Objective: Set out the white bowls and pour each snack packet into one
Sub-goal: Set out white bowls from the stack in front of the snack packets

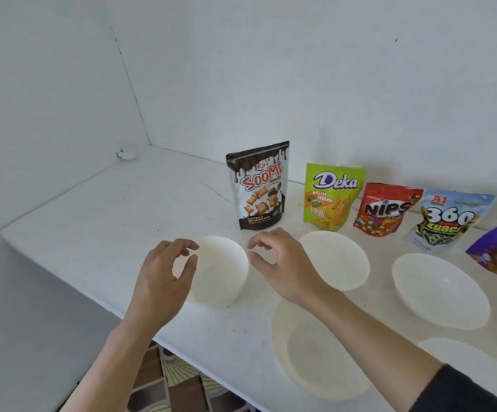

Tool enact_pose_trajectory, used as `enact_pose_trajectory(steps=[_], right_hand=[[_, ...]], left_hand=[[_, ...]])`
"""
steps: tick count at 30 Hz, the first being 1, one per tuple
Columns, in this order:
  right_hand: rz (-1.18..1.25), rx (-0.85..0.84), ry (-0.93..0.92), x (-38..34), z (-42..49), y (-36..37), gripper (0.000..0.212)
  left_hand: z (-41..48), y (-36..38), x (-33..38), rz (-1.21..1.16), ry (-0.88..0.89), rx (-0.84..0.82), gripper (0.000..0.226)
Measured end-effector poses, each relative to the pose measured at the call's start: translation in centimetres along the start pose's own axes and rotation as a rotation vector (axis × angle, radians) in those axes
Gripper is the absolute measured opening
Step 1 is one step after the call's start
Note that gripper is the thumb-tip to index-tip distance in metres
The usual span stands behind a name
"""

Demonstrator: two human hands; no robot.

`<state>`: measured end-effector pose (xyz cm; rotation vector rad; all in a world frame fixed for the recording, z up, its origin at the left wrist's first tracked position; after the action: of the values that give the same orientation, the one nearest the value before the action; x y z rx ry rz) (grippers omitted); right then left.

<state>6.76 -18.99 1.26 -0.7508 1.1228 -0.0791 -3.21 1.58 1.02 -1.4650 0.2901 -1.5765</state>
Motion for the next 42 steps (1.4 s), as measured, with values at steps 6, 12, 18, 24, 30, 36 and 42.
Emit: enact_pose_trajectory(steps=[6,12,18,24,30,36,42], right_hand=[[-0.017,-0.114,0.163,1.1,2.3,6.0,0.018],[-0.093,-0.207,0.323,2.9,2.8,8.6,0.031],[-0.018,-0.323,0.46,4.3,2.9,9.6,0.062],[0.008,-0.18,0.394,2.8,3.0,6.9,0.057],[0.008,0.049,0.304,1.1,2.2,-0.2,0.051],[-0.011,0.171,0.278,1.4,-1.2,-8.1,0.047],[0.015,0.274,0.278,3.6,-8.3,-15.9,0.046]], left_hand=[[1.0,0.5,-5.3,0.098,-0.061,-0.116,0.021],[1.1,2.6,-7.4,-0.029,-0.162,-0.291,0.03],[1.5,3.7,-7.9,-0.124,-0.239,-0.357,0.048],[3.0,3.2,-5.7,-0.208,-0.211,-0.3,0.05],[4.3,2.5,0.4,-0.26,-0.111,-0.253,0.05],[3.2,4.0,7.8,-0.293,-0.02,-0.303,0.048],[-1.2,7.8,15.8,-0.348,-0.008,-0.393,0.054]])
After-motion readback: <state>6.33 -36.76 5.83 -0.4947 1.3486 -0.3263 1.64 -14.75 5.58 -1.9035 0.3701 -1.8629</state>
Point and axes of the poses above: each hand's wrist, its own z-axis towards the middle knuckle, its own y-axis out of the palm, x = y × z, the point moved 4 cm from there along z, towards the middle knuckle, and after that the axes turned 2 degrees about z, right-handed, at the moved point
